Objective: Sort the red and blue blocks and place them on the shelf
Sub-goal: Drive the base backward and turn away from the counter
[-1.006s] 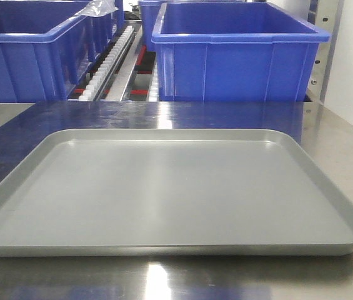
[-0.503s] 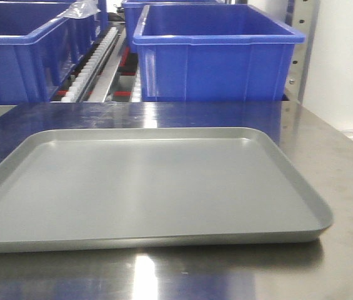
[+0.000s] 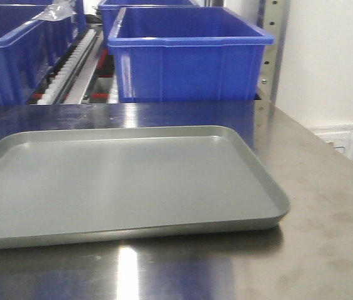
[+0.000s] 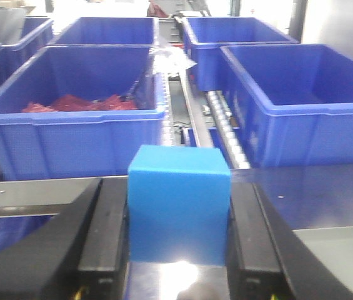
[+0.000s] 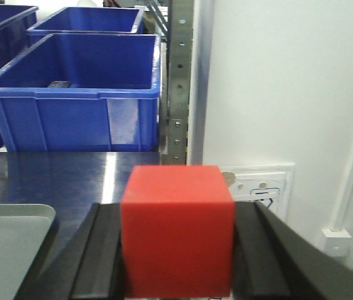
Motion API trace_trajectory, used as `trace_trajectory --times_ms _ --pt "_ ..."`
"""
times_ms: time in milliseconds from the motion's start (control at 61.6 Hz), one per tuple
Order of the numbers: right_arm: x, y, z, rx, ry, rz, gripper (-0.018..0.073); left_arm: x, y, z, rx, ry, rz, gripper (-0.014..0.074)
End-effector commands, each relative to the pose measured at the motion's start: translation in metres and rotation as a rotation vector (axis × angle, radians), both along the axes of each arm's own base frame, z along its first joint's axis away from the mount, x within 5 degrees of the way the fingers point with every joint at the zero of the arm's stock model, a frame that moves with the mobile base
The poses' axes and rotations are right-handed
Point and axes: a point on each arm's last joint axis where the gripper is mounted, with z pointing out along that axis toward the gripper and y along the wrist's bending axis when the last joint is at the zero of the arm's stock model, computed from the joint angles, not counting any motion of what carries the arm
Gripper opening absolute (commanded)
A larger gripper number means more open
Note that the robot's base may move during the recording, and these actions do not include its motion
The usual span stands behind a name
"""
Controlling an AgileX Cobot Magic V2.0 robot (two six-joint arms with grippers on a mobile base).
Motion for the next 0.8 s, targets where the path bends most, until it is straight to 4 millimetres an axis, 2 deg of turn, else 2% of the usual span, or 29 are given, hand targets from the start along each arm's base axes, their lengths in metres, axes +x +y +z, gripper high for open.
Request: trace_trajectory --times_ms 0,779 --pt "-0.0011 -0.0001 0.0177 0.001 -0.116 -0.002 0.0077 -0.0015 -0.0002 0.0174 -0.018 -0.115 -0.003 0.0132" --pt "-0.0011 -0.0001 0.0177 0.001 -0.116 -0.002 0.0077 -0.0015 -0.0002 0.0174 -0.018 -0.115 -0.003 0.0132"
